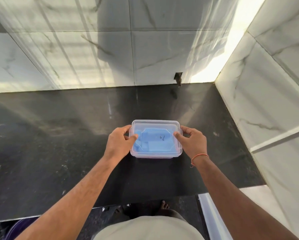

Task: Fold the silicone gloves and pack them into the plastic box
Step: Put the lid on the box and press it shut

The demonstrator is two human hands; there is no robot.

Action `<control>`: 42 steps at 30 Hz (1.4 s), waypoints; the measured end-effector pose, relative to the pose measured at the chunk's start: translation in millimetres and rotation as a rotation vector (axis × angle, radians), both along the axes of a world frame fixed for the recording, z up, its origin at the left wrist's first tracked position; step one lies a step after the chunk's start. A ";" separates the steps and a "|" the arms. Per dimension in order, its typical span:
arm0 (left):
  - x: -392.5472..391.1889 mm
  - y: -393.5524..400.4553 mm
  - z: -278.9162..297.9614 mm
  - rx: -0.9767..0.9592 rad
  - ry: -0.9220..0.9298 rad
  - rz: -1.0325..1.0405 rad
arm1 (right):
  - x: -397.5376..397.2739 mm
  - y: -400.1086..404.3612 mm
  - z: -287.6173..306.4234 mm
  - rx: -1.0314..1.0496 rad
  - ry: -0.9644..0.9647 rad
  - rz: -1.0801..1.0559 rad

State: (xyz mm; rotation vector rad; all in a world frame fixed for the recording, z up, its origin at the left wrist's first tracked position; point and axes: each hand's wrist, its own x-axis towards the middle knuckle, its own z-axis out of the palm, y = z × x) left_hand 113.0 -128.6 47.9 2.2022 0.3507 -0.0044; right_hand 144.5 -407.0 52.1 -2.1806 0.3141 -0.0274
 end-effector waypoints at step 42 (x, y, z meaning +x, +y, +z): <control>-3.6 -14.7 -26.0 -0.394 0.211 0.225 | 18.7 -8.3 -7.4 0.485 0.729 0.001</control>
